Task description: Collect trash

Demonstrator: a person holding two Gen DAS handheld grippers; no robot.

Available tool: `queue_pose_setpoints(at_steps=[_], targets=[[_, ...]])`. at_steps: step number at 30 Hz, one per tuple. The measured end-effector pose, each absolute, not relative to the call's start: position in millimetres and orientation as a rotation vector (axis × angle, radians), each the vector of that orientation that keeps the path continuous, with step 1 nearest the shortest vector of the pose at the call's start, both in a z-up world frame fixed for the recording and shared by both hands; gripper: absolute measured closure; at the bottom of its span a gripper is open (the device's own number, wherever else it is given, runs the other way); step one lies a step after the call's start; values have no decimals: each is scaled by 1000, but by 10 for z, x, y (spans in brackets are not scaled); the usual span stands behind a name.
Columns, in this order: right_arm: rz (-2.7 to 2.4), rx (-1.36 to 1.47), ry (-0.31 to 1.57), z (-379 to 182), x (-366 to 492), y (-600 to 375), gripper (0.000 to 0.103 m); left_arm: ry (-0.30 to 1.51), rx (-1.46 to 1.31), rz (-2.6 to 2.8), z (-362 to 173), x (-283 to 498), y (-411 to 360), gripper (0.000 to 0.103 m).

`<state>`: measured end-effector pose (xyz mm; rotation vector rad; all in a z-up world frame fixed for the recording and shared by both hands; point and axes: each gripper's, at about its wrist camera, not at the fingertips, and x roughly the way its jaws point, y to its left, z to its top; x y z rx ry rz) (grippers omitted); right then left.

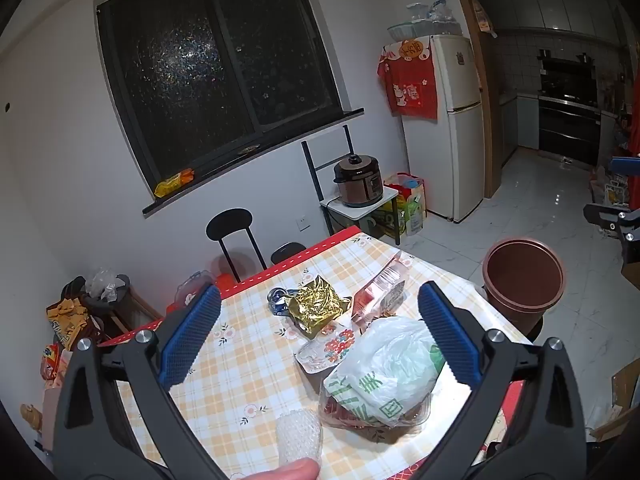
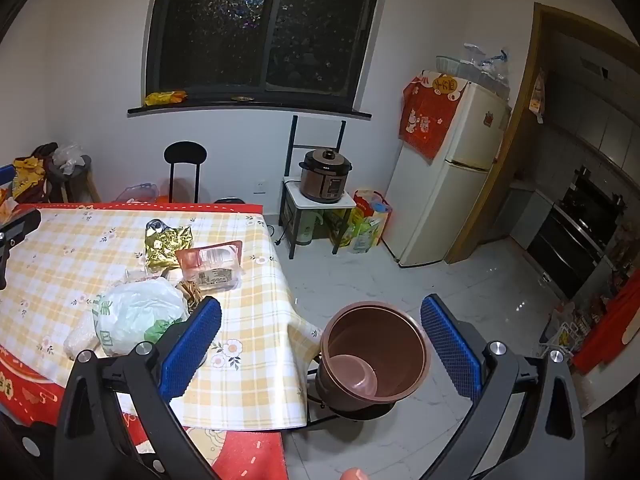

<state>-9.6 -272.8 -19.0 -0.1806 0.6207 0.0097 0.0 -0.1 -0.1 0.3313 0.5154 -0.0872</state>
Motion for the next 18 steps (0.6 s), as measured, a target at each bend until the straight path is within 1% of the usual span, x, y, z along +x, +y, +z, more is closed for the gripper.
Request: queue_pose_setpoints(at_steps=[18], targets=[[1,-180,608,-129,-119,-2769,5,508,316,-87,3,-20,12,6]])
